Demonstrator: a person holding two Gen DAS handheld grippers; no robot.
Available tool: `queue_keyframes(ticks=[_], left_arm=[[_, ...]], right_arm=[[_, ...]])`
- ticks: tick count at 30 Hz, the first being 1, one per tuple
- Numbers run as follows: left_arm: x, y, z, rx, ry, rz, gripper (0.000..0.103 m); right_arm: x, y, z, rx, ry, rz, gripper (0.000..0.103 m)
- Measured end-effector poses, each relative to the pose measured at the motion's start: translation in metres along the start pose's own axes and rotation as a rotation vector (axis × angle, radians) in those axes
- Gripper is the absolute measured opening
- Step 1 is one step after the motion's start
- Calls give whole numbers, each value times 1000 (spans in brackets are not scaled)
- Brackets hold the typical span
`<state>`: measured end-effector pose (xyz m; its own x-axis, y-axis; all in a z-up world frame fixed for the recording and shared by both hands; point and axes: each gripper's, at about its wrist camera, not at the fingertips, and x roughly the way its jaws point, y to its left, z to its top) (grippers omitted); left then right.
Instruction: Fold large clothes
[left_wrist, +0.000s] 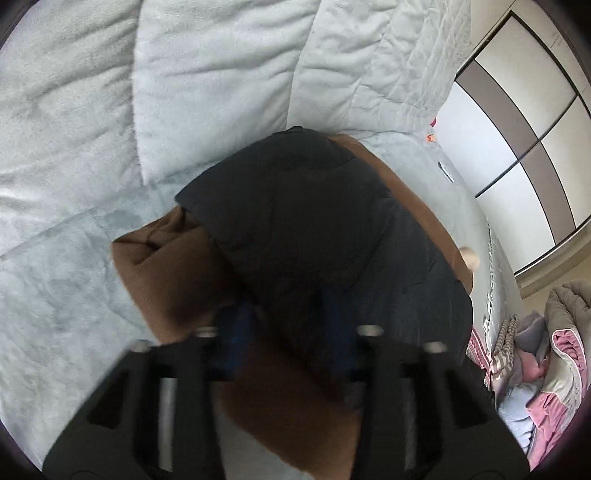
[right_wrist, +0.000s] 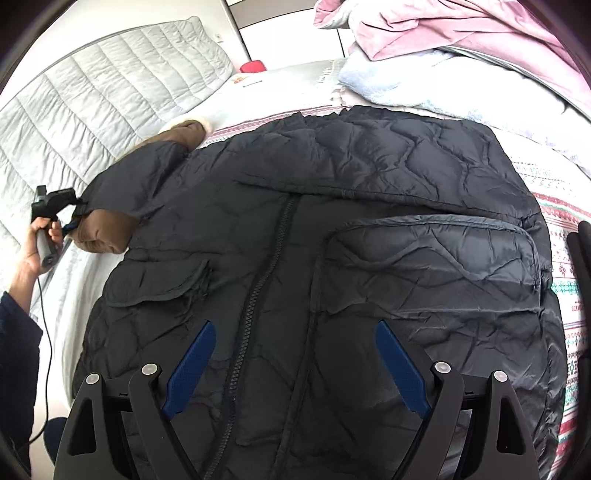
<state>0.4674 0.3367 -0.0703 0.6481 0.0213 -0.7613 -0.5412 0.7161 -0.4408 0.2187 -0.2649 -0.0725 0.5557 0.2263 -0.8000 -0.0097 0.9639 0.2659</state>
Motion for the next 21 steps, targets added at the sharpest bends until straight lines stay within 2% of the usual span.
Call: queue_keyframes(ticks=[1, 3, 5, 8, 11, 16, 21], left_arm=[[1, -2, 1, 3, 4, 1, 6], [-7, -7, 5, 20, -17, 1, 4], [-29, -19, 8, 56, -83, -10, 4], [-65, -41, 5, 96, -182, -66, 3], [-96, -68, -6, 157, -243, -118, 3], [-142, -127, -40, 269, -283, -269, 3], [-176, -205, -98, 444, -272, -398, 3]], right_arm=[[1, -2, 0, 4, 1, -7, 90], [1, -5, 1, 9, -5, -29, 90], [-3, -7, 1, 13, -18, -40, 90], [-13, -7, 2, 3, -53, -62, 89], [-19, -4, 2, -12, -72, -75, 90], [-27, -1, 2, -31, -105, -104, 90], [-34, -10, 4, -18, -122, -120, 89]])
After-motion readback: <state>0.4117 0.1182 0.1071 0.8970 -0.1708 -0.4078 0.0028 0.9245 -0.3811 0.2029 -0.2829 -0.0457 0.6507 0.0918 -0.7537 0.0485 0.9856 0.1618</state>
